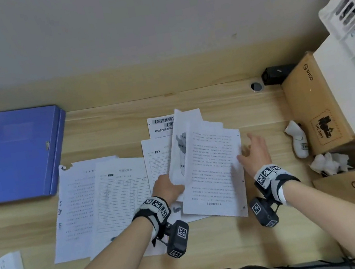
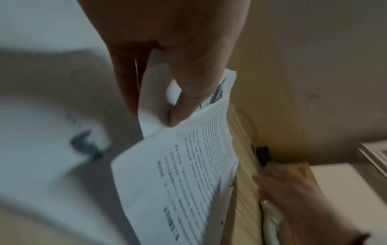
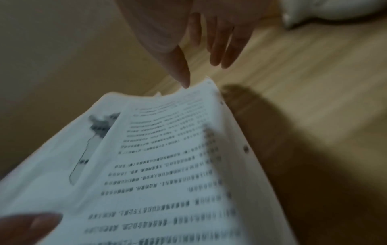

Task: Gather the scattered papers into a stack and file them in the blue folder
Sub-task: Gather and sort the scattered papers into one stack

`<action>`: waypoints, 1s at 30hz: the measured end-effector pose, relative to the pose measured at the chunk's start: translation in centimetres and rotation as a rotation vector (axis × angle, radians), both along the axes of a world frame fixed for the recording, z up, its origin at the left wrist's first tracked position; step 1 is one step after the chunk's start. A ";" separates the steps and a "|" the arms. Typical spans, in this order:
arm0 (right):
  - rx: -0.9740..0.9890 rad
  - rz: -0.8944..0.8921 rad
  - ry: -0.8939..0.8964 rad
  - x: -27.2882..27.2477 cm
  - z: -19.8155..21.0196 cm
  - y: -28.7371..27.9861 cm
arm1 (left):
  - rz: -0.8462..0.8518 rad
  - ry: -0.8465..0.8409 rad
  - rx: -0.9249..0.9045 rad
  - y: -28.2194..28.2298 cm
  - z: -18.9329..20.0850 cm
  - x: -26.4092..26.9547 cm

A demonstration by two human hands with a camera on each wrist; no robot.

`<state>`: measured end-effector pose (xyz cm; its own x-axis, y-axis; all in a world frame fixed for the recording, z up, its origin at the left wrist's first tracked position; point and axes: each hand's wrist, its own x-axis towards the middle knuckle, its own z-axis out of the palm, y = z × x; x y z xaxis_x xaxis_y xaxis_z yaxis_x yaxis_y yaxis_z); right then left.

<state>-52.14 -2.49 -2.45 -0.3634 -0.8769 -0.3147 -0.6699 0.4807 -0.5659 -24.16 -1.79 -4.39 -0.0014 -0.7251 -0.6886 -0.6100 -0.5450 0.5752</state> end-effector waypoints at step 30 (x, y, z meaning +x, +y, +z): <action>0.322 -0.259 -0.425 3.0 -0.3 -2.1 | -0.229 -0.157 -0.268 -1.3 0.4 4.5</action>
<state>-49.18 -4.60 -2.70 -0.3363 -0.6131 -0.7149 -0.2542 0.7900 -0.5579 -19.70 -3.05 -3.97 -0.0939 -0.8724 -0.4796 -0.7903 -0.2276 0.5688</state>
